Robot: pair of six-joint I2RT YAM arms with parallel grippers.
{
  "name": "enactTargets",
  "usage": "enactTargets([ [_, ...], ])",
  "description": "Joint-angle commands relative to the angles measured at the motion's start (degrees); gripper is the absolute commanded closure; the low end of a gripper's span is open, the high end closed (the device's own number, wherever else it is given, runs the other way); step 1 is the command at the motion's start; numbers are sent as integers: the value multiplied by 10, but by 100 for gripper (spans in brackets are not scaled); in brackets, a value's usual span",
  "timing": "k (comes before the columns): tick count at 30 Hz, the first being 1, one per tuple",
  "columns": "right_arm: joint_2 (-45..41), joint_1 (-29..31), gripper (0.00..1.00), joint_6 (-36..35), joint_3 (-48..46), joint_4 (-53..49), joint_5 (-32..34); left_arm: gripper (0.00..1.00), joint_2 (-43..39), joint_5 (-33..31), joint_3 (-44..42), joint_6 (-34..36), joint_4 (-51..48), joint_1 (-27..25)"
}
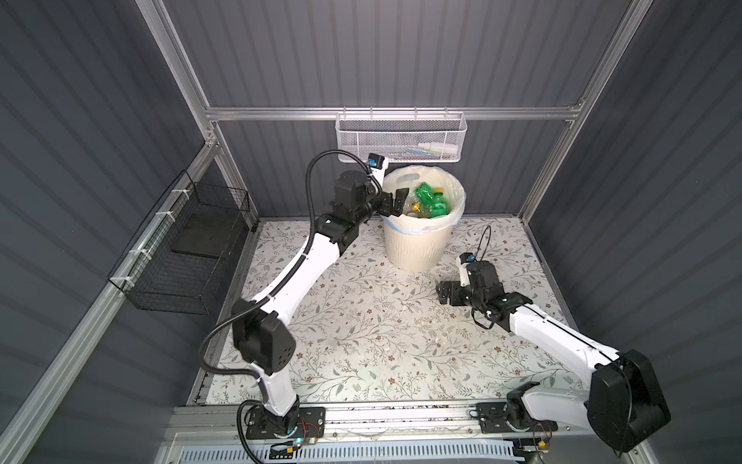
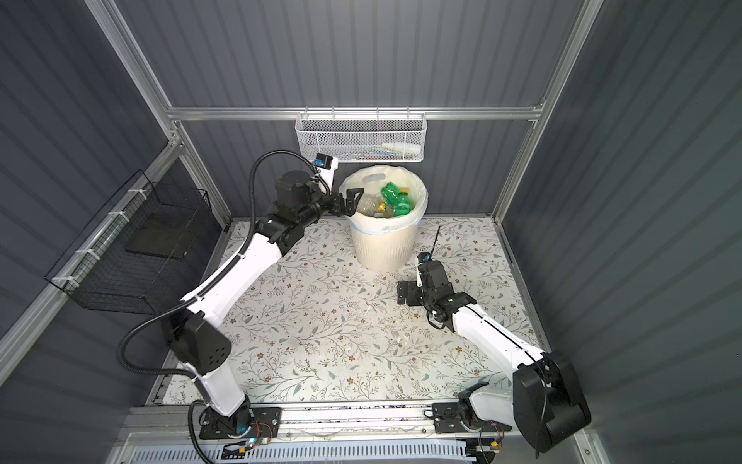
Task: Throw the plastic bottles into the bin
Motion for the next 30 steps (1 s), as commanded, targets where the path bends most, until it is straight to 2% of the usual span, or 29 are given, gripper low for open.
enactTargets([
  [1, 2, -1, 1, 2, -5, 21, 34, 0, -94, -70, -84, 22, 81, 3],
  [6, -17, -35, 1, 14, -12, 34, 57, 0, -140, -103, -250, -12, 91, 62],
  [9, -52, -72, 1, 30, -36, 61, 85, 0, -167, -139, -370, -40, 131, 107],
  [12, -115, -121, 1, 42, -92, 127, 119, 0, -199, -198, -494, -74, 192, 152],
  [16, -176, -173, 1, 32, -169, 223, 186, 0, -233, -296, -634, -72, 270, 171],
  [19, -182, -200, 1, 16, -189, 245, 224, 0, -248, -377, -699, -69, 309, 174],
  [24, -149, -238, 1, 3, -215, 308, 228, 0, -222, -439, -765, 0, 427, 176],
  [26, -134, -241, 1, -14, -235, 371, 227, 0, -200, -446, -767, 13, 441, 178],
  [30, -86, -243, 1, -45, -256, 474, 217, 0, -145, -413, -778, 9, 498, 183],
])
